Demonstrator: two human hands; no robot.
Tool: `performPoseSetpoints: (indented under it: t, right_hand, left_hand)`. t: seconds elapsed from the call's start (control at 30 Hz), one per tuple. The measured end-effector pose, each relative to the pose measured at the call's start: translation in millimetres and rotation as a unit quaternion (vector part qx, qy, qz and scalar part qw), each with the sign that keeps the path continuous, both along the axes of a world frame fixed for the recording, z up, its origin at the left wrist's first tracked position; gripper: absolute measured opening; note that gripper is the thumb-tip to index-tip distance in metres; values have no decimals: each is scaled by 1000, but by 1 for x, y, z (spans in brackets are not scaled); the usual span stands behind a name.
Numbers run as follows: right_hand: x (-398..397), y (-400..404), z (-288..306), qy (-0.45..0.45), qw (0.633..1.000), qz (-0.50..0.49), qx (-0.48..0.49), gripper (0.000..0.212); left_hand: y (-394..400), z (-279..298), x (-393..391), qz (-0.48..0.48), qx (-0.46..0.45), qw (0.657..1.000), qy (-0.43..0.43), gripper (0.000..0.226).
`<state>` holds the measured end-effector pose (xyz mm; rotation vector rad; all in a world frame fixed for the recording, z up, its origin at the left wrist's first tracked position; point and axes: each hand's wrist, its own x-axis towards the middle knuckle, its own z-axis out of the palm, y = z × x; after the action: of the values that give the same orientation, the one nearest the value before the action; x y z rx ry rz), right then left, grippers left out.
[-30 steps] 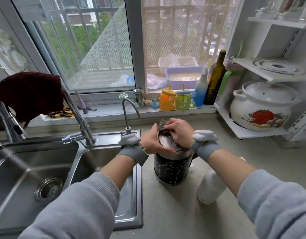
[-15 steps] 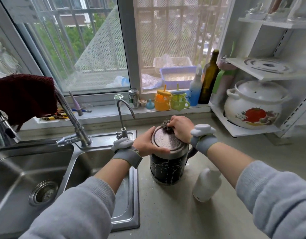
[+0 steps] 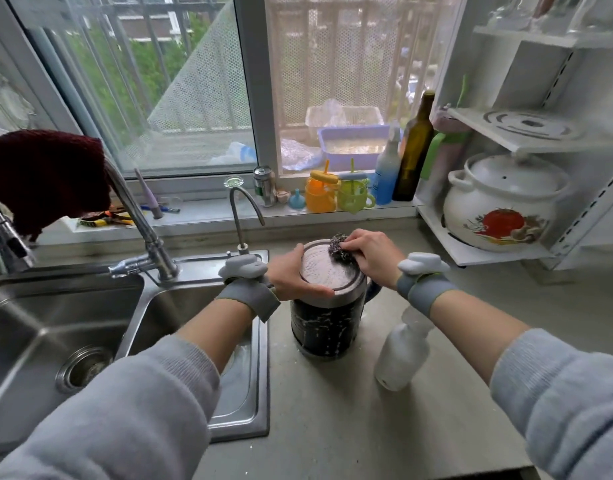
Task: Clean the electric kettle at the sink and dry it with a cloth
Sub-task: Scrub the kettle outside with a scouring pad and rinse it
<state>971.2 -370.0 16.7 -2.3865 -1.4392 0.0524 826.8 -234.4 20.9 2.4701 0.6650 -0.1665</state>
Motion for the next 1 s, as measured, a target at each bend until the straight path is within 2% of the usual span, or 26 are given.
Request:
performPoseSetpoints:
  t: [0.13,0.2,0.33,0.4,0.53,0.67,0.83,0.93,1.0]
  right_hand:
    - [-8,14,1,19,998,59,5,35]
    - [-10,25,3,30,995,91,4,35]
    - [-9,32,2,28,993,116,1,34]
    - [-7,23,-1,32,994,100,8,31]
    - [-33,-12,-9,37,997,21,69,28]
    - [-86,-29,-19,62,993,54,88,30]
    - [-69,-17,-17,61,988,-88,107,28]
    - [-104,-26,-25,69,984,-68,148,25]
    - [-97,-24,-22,75,983,-78,148,24]
  left_hand:
    - [-4,10,-8,-39,145,985,82,108]
    - [-1,14,-11,-7,160,984,83,105]
    - [8,14,-7,-66,96,990,73,133]
    - [14,14,-3,-85,68,992,69,133]
    - [16,14,-4,-106,97,988,49,134]
    - [13,16,-8,-102,121,987,19,125]
    - [-5,13,-4,-63,205,977,23,115]
    - [-6,13,-1,-58,233,971,20,110]
    - [-6,16,-4,-57,232,970,31,109]
